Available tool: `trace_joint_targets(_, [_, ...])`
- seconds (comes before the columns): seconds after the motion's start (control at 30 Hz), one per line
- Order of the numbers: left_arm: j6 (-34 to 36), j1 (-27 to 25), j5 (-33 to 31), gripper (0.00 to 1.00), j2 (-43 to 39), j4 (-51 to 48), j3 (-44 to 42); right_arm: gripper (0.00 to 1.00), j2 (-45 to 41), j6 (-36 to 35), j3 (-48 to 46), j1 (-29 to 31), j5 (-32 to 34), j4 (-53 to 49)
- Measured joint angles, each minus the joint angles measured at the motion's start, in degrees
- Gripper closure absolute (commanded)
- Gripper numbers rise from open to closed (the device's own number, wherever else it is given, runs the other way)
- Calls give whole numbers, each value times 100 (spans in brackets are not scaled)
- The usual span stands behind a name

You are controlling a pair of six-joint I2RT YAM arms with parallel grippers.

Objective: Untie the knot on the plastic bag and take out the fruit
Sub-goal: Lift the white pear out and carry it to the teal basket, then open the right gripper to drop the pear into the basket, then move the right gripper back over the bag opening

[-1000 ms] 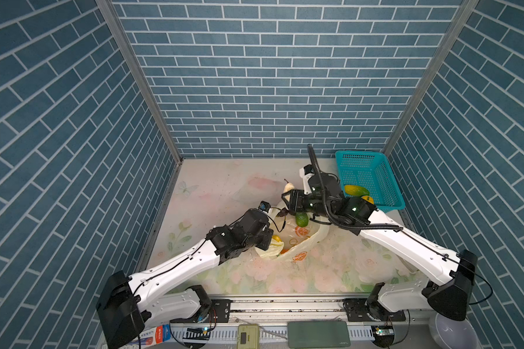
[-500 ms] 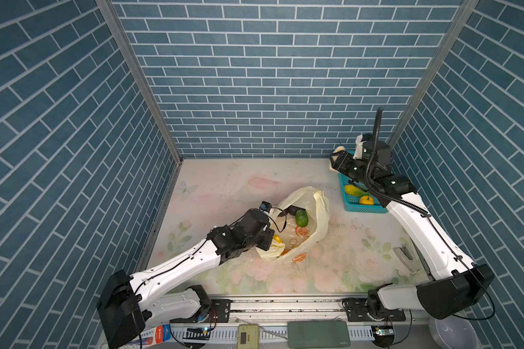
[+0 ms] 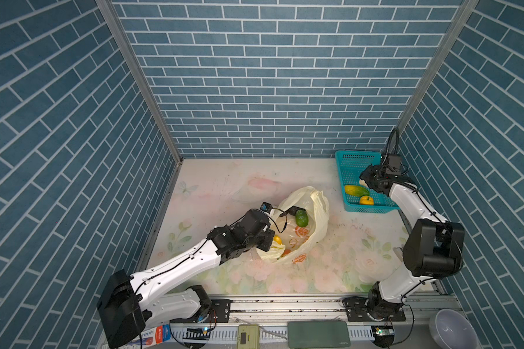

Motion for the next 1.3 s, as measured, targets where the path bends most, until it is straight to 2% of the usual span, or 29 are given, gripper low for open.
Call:
trace_joint_targets(0.23, [0,0,-2,100,0,-33,0,32,514,-136,50,-208,144,-48])
trace_joint_targets(0.47, [0,0,-7,100,0,-39,0,22,632,-238,208,-208,376,-195])
trace_joint_targets(0.97, [0,0,-42,100,-2,-83,0,22,376,-350,334,-114,393,-575])
trace_joint_targets(1.17, [-2,0,-144,100,-24,-111,7,23,-511,-529,358,476,83,-1097])
trace_joint_targets(1.3, [-2,0,-184,100,-22,-125,48,23,-1202,-581,570,1207,-210,-1661])
